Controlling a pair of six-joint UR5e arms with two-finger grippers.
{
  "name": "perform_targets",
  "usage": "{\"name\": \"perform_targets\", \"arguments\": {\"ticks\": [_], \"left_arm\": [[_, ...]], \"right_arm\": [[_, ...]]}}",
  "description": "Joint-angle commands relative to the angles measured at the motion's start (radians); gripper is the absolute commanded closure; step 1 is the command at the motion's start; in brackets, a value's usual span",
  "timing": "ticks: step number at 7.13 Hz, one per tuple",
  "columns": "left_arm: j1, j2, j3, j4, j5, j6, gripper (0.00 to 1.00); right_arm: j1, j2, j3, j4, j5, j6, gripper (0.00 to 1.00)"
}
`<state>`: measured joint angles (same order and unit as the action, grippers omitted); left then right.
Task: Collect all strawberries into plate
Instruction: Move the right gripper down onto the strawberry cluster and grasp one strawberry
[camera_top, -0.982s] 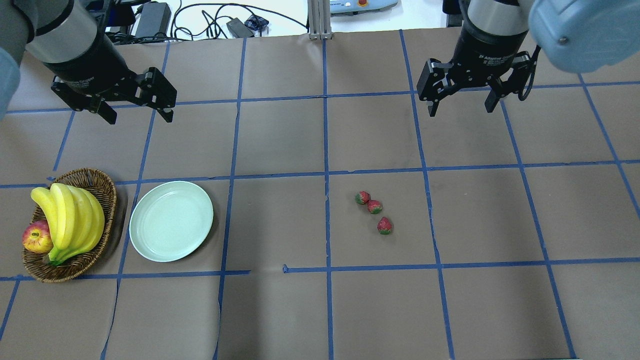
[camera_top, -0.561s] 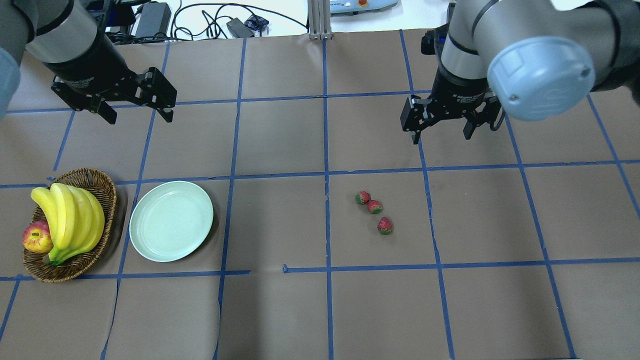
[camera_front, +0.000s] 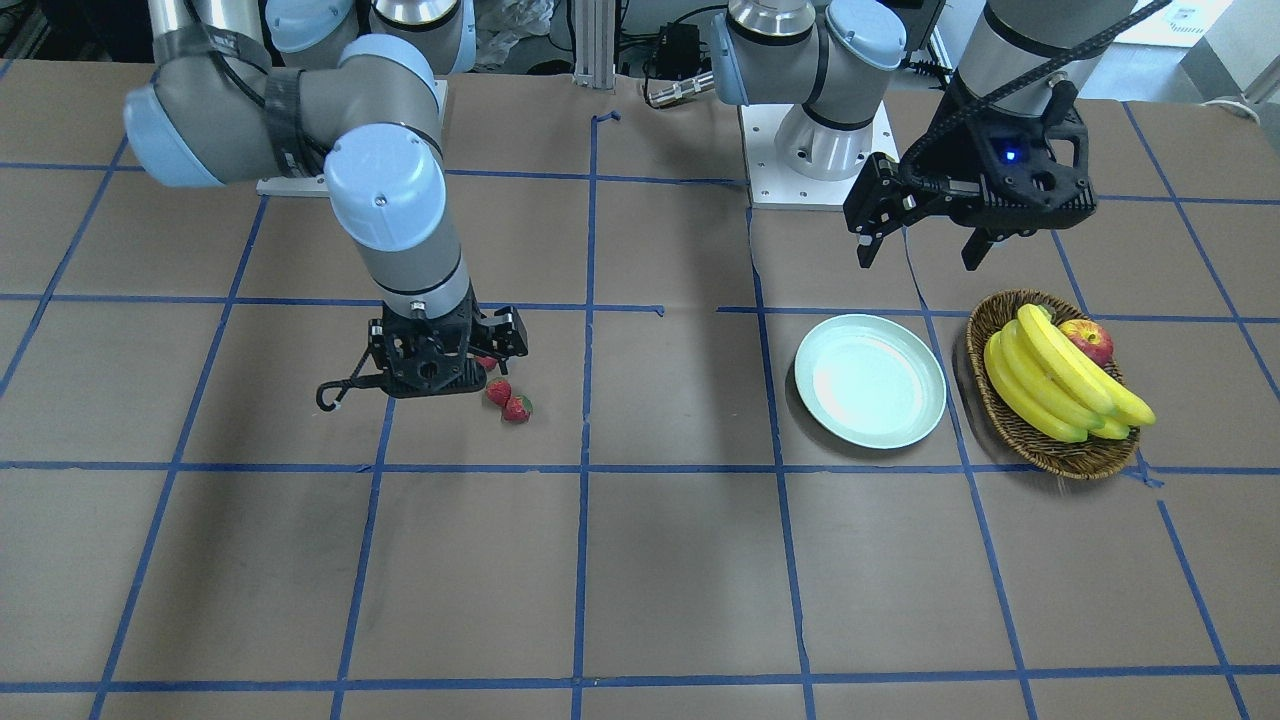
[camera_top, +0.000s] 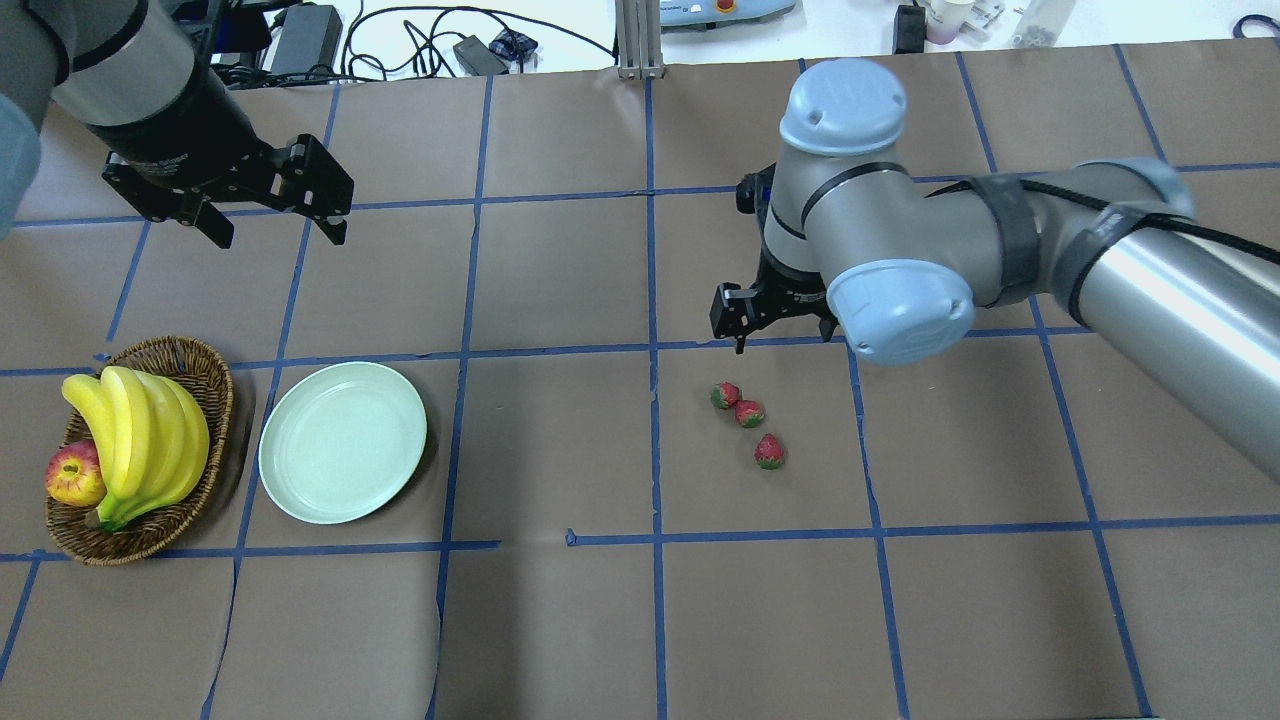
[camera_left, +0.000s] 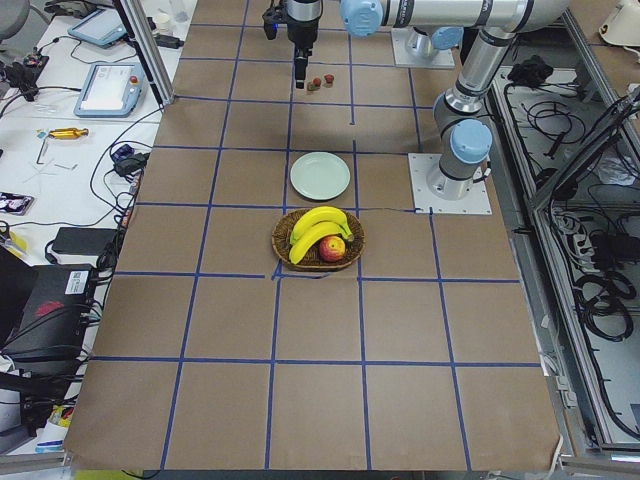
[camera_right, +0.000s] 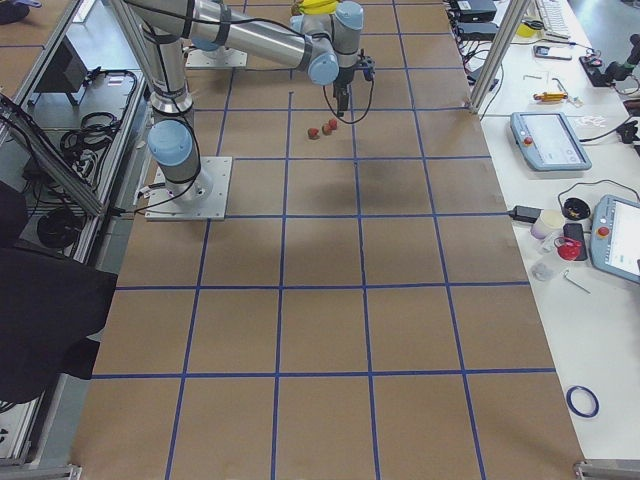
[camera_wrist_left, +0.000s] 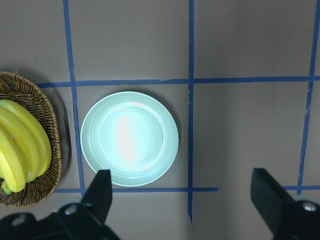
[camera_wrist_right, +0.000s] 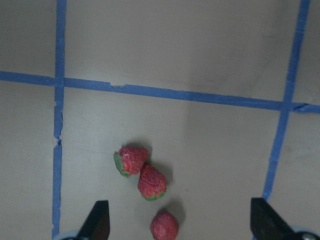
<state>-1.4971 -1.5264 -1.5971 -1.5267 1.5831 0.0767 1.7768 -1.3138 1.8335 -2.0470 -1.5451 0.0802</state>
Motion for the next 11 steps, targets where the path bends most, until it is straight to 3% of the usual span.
{"name": "perform_targets", "arguments": {"ticks": [1,5,7,9,11], "left_arm": [[0.000,0.000,-0.001,0.000,-0.002,-0.002,0.00],[-0.017,0.000,-0.003,-0.001,0.000,-0.002,0.00],[-0.017,0.000,-0.003,-0.001,0.000,-0.002,0.00],[-0.017,0.000,-0.003,-0.001,0.000,-0.002,0.00],[-0.017,0.000,-0.003,-0.001,0.000,-0.002,0.00]], "right_arm": [[0.033,0.132,-0.016,-0.077,0.011,-0.014,0.01],[0.047,0.182,-0.008,-0.065,0.019,-0.333,0.00],[0.065,0.196,-0.016,-0.068,0.086,-0.344,0.00],[0.069,0.205,-0.008,-0.076,0.085,-0.338,0.00],[0.069,0.208,-0.007,-0.076,0.071,-0.327,0.10]]}}
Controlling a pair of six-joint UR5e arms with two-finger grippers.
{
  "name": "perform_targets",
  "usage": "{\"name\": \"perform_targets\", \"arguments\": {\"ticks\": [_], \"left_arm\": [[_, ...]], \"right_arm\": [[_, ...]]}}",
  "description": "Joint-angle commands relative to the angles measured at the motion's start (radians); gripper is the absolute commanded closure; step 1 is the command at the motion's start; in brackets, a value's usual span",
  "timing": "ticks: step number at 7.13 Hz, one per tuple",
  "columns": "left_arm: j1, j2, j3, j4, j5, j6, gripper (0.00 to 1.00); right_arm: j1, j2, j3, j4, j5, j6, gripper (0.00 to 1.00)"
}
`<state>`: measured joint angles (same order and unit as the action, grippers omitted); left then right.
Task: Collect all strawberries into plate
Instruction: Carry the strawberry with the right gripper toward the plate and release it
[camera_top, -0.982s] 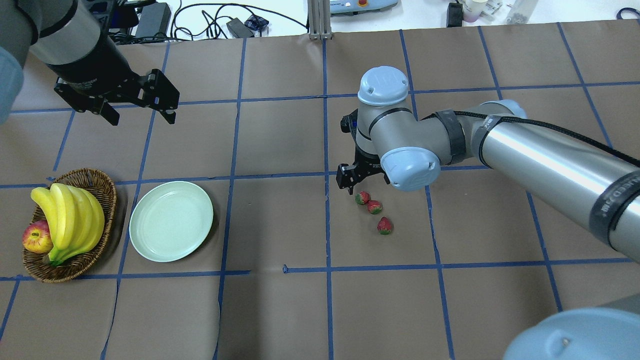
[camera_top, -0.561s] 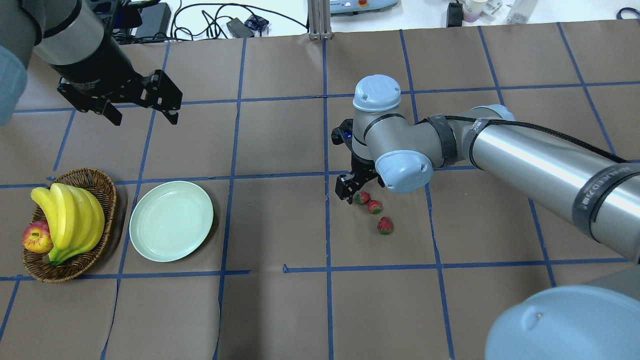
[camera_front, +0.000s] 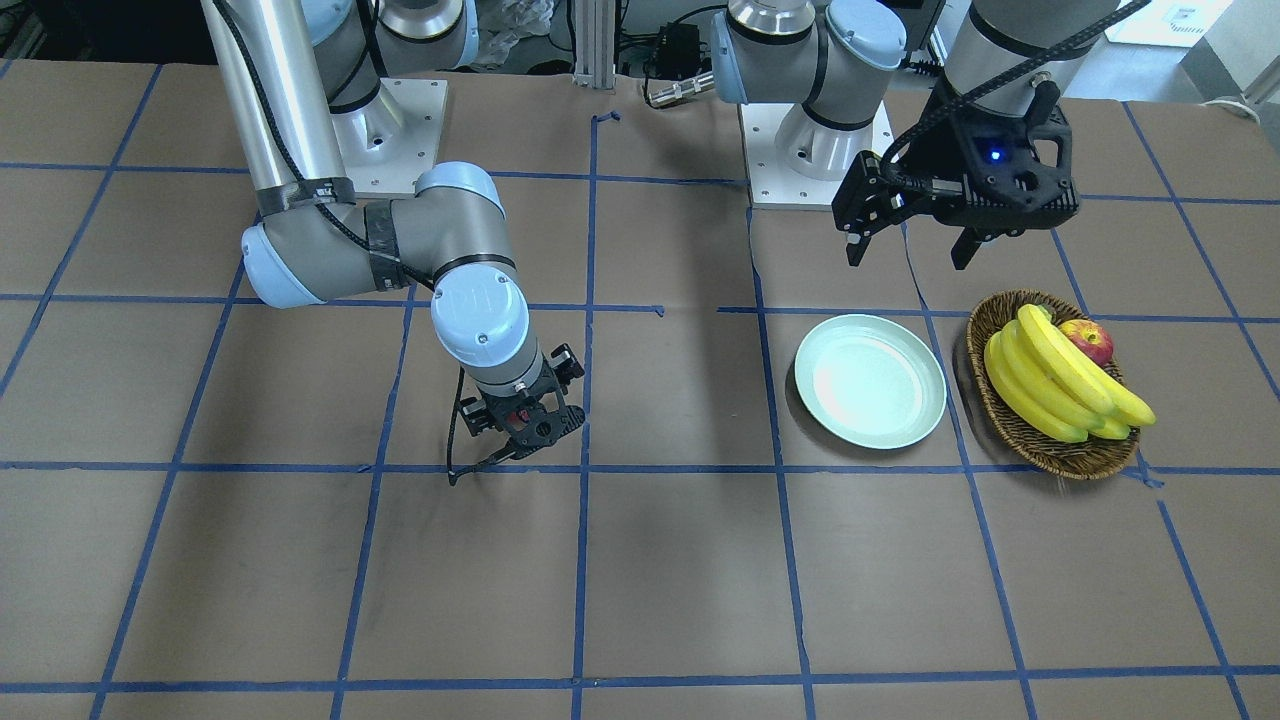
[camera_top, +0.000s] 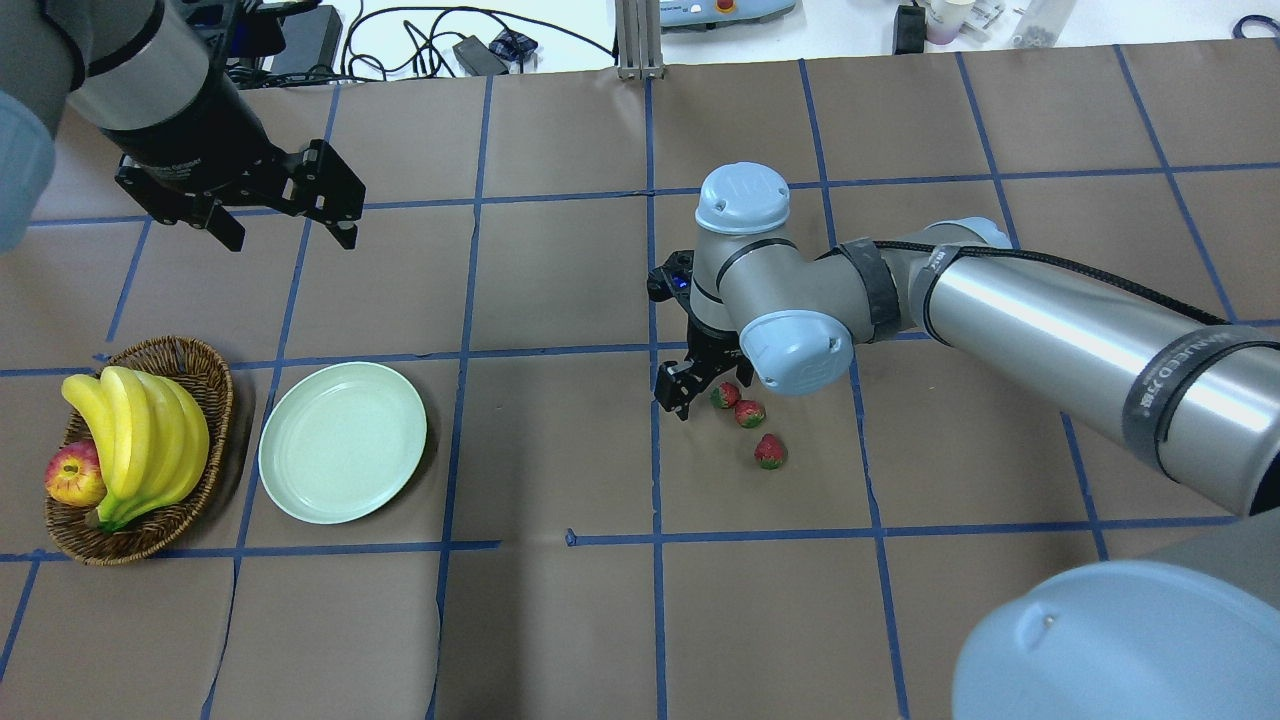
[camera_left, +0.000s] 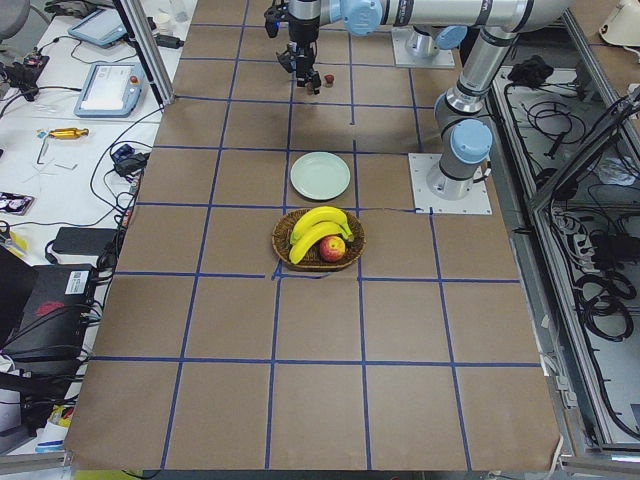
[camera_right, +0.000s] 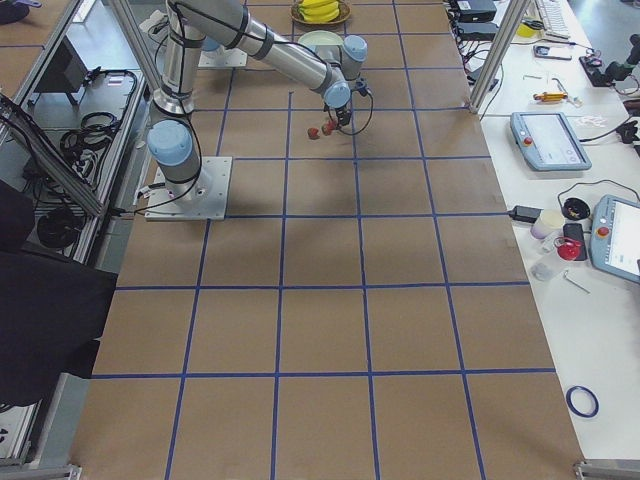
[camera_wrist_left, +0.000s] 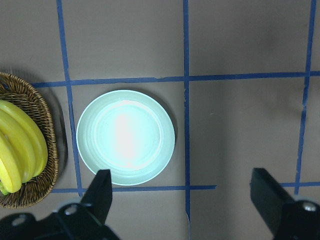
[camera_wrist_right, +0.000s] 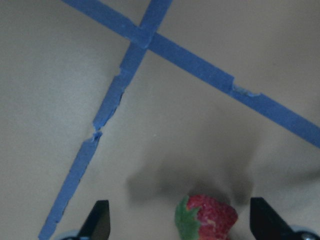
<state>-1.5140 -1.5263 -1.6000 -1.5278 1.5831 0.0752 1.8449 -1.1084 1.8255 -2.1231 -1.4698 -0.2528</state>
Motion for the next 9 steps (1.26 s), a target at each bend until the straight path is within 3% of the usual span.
{"name": "perform_targets", "arguments": {"ticks": [1,2,3,5,7,9], "left_arm": [[0.000,0.000,0.000,0.000,0.000,0.000,0.00],[0.000,0.000,0.000,0.000,0.000,0.000,0.00],[0.000,0.000,0.000,0.000,0.000,0.000,0.00],[0.000,0.000,0.000,0.000,0.000,0.000,0.00],[0.000,0.000,0.000,0.000,0.000,0.000,0.00],[0.000,0.000,0.000,0.000,0.000,0.000,0.00]], "right_arm": [[0.000,0.002,0.003,-0.001,-0.006,0.027,0.23],[0.000,0.002,0.005,0.000,-0.007,0.030,0.46],[0.000,0.002,0.011,0.000,-0.032,0.030,0.58],[0.000,0.002,0.014,-0.001,-0.049,0.029,0.72],[0.000,-0.001,0.011,-0.001,-0.055,0.030,0.94],[0.010,-0.008,-0.023,-0.006,-0.037,0.110,0.94]]}}
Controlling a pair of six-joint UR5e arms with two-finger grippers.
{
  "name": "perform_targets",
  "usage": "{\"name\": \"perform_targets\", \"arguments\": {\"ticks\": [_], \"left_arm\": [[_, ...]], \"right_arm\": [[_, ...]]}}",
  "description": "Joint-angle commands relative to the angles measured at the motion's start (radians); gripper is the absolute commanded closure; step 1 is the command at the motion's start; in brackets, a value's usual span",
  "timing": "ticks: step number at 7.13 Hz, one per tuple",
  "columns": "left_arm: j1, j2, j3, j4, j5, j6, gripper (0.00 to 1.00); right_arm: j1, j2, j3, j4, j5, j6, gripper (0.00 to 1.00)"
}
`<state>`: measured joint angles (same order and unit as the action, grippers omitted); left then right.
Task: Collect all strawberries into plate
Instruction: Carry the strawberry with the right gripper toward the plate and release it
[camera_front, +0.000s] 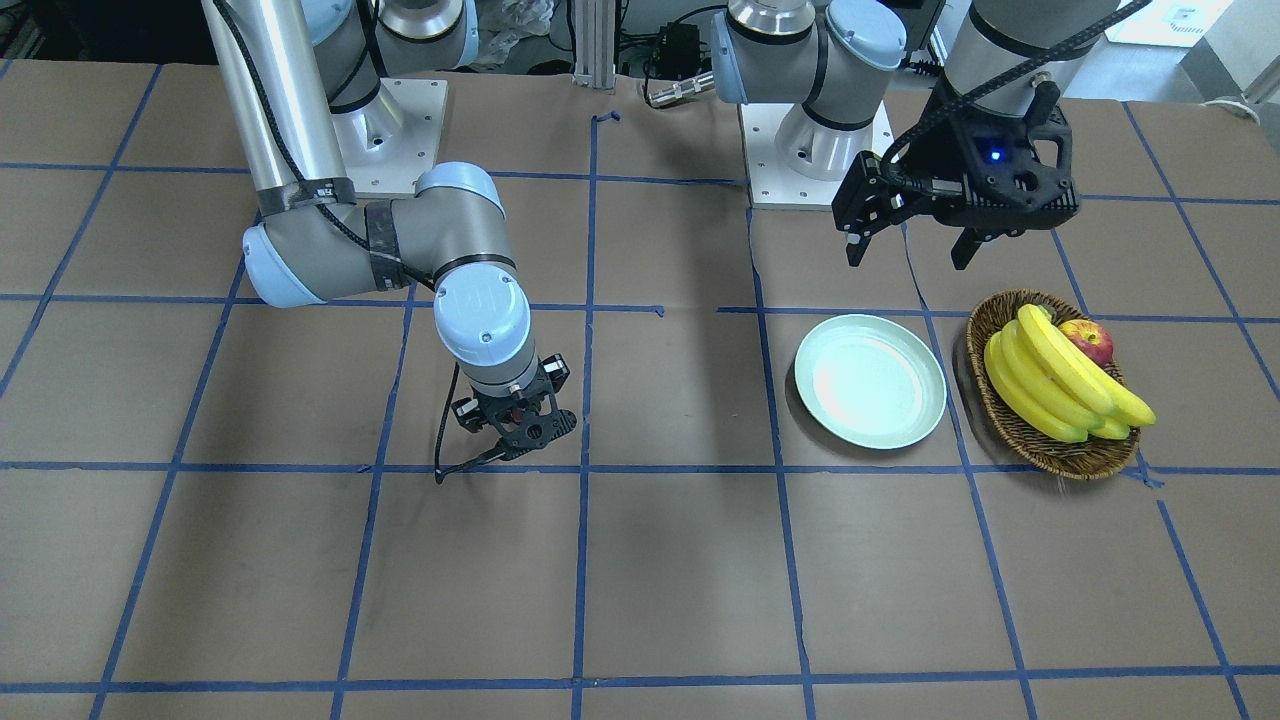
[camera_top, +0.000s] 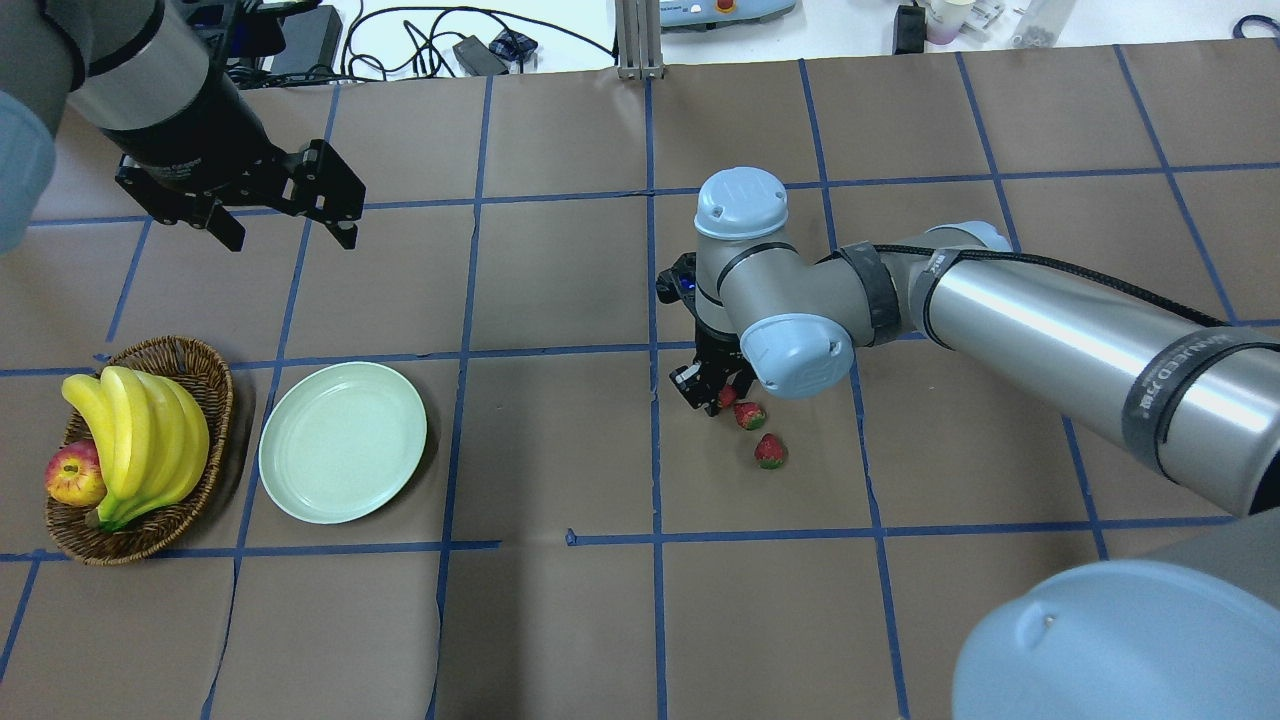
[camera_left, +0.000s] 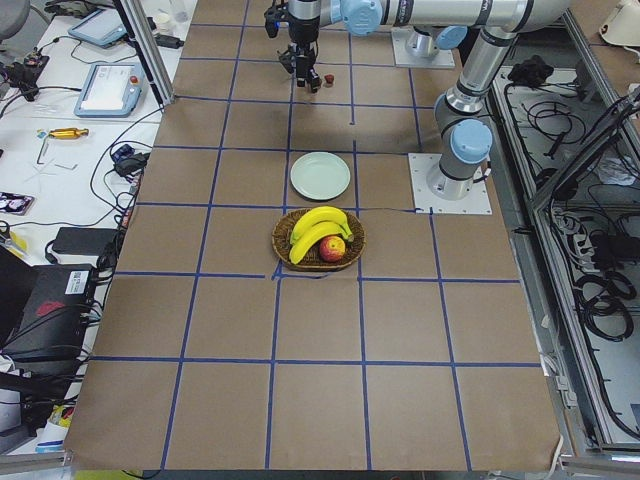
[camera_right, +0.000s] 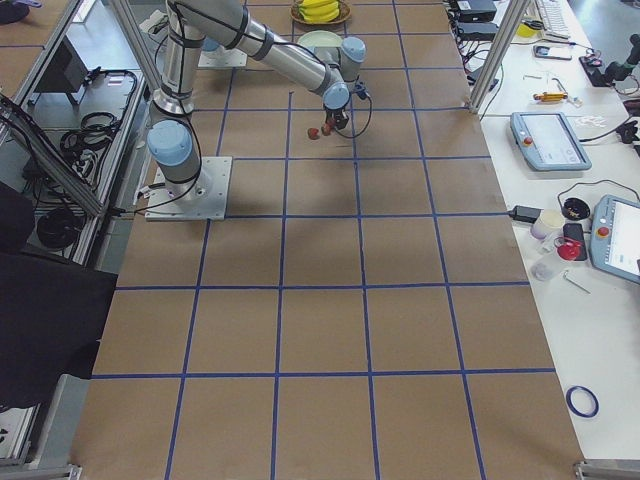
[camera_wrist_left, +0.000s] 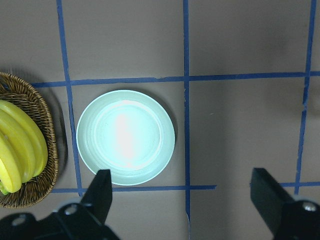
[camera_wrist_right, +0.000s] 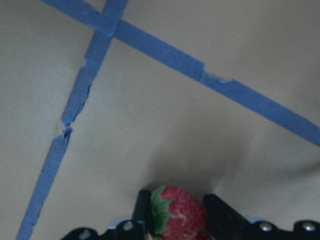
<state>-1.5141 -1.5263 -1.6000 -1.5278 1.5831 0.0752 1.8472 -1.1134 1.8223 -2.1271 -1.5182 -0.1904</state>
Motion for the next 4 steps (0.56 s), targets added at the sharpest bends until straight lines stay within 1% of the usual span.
{"name": "perform_targets", "arguments": {"ticks": [1,2,4], "left_arm": [[0.000,0.000,0.000,0.000,0.000,0.000,0.00],[0.000,0.000,0.000,0.000,0.000,0.000,0.00],[0.000,0.000,0.003,0.000,0.002,0.000,0.00]], "right_arm": [[0.036,0.001,-0.052,-0.002,0.025,0.110,0.94],[0.073,0.009,-0.093,-0.004,0.089,0.202,0.94],[0.172,0.070,-0.176,-0.004,0.102,0.334,0.94]]}}
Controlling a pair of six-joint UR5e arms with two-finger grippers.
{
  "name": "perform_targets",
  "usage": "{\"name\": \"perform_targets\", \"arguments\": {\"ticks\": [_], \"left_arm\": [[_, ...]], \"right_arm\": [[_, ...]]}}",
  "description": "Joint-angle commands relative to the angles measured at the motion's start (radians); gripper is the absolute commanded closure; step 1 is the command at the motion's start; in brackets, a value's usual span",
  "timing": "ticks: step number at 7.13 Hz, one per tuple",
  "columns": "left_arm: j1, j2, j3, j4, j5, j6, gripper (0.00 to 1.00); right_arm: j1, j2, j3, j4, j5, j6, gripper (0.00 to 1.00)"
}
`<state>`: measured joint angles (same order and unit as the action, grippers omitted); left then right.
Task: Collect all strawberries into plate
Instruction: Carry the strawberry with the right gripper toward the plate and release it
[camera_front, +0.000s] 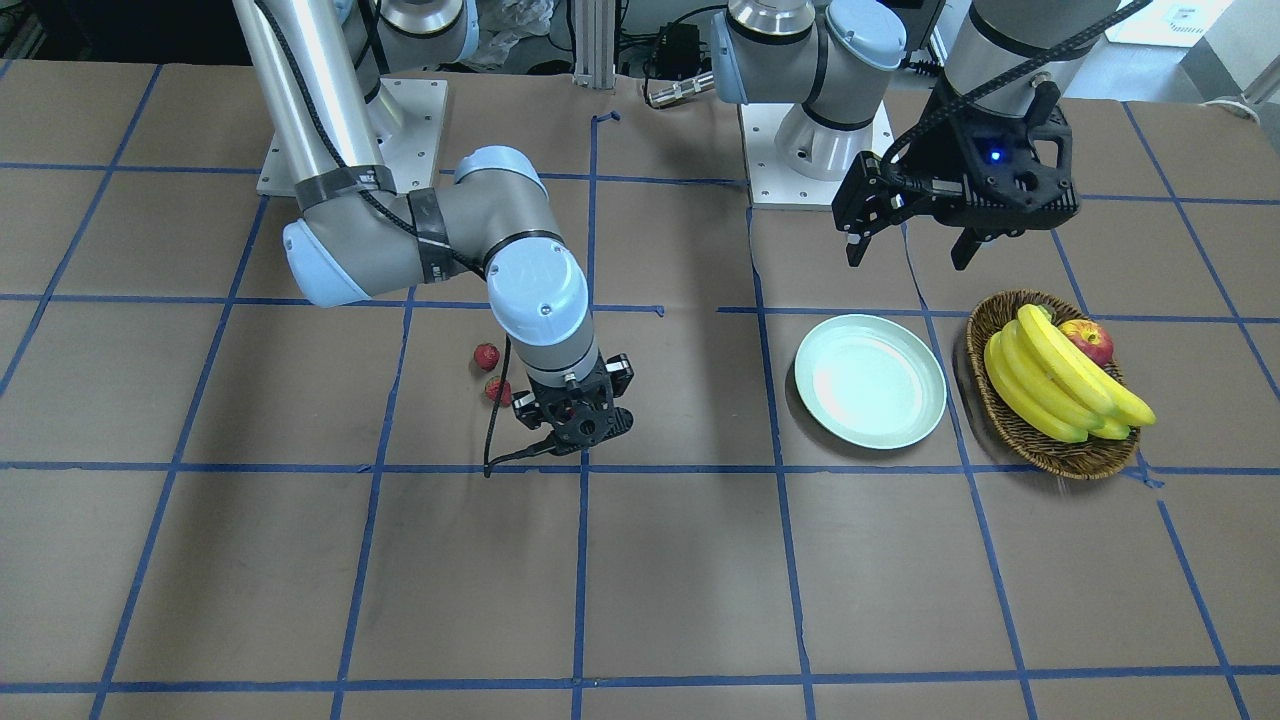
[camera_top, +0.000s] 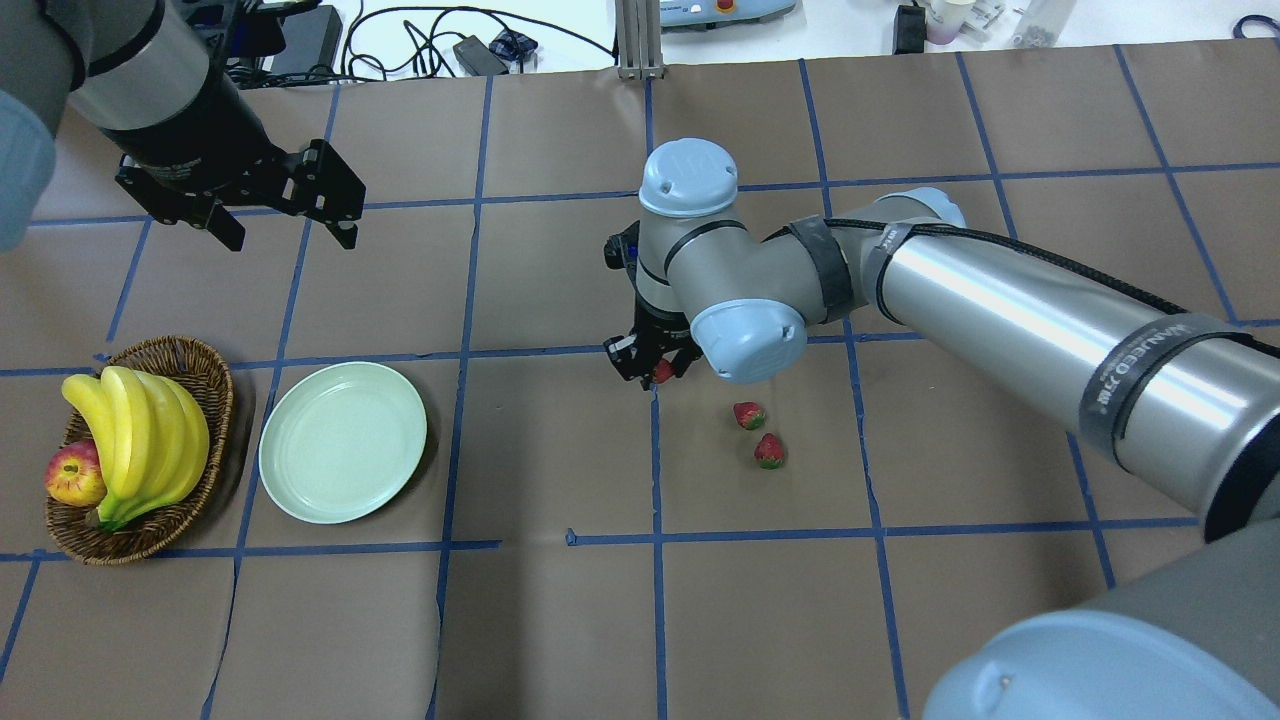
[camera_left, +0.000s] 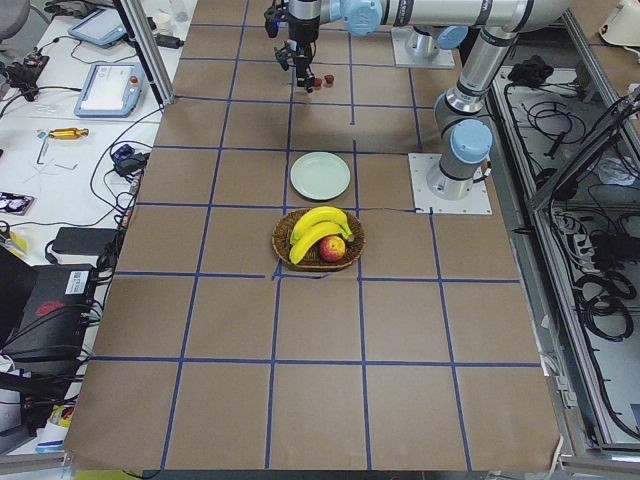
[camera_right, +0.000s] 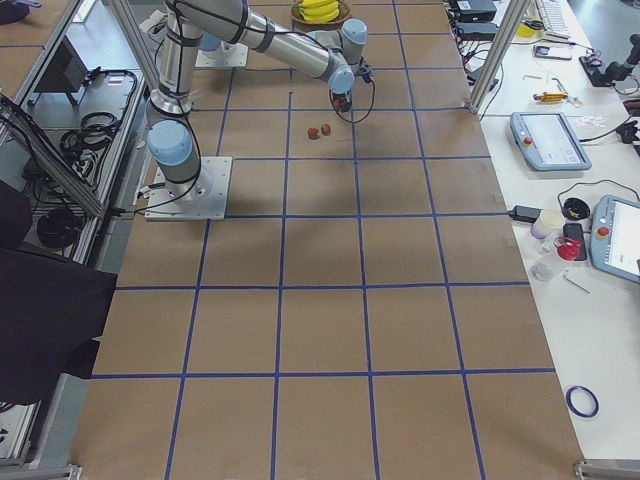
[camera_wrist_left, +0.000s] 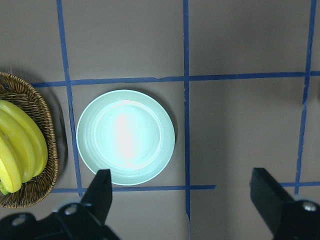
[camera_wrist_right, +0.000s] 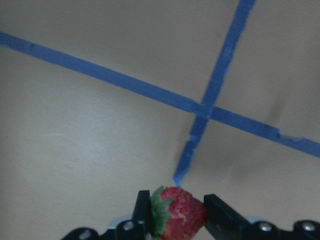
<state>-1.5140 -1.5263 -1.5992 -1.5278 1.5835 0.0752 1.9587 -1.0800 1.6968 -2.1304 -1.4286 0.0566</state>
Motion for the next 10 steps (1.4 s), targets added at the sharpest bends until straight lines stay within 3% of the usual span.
{"name": "perform_targets", "arguments": {"ticks": [1,3,4,5,8,9,10], "left_arm": [[0.000,0.001,0.001,0.000,0.000,0.000,0.00],[0.000,0.002,0.001,0.000,0.001,0.000,0.00],[0.000,0.002,0.001,0.000,0.001,0.000,0.00],[0.000,0.002,0.001,0.000,0.001,0.002,0.00],[0.000,0.002,0.004,0.000,0.001,0.002,0.00],[0.000,0.002,0.004,0.002,0.001,0.002,0.00],[0.000,0.002,0.005,0.002,0.001,0.002,0.00]], "right_arm": [[0.099,0.081,-0.077,-0.028,0.028,0.138,0.95],[0.138,0.115,-0.098,-0.080,0.031,0.215,0.94],[0.141,0.112,-0.095,-0.080,0.037,0.218,0.56],[0.144,0.101,-0.083,-0.079,0.115,0.227,0.01],[0.112,0.062,-0.077,-0.059,0.081,0.213,0.00],[0.073,0.030,-0.077,0.013,0.000,0.198,0.00],[0.031,-0.003,-0.074,0.118,-0.013,0.052,0.00]]}}
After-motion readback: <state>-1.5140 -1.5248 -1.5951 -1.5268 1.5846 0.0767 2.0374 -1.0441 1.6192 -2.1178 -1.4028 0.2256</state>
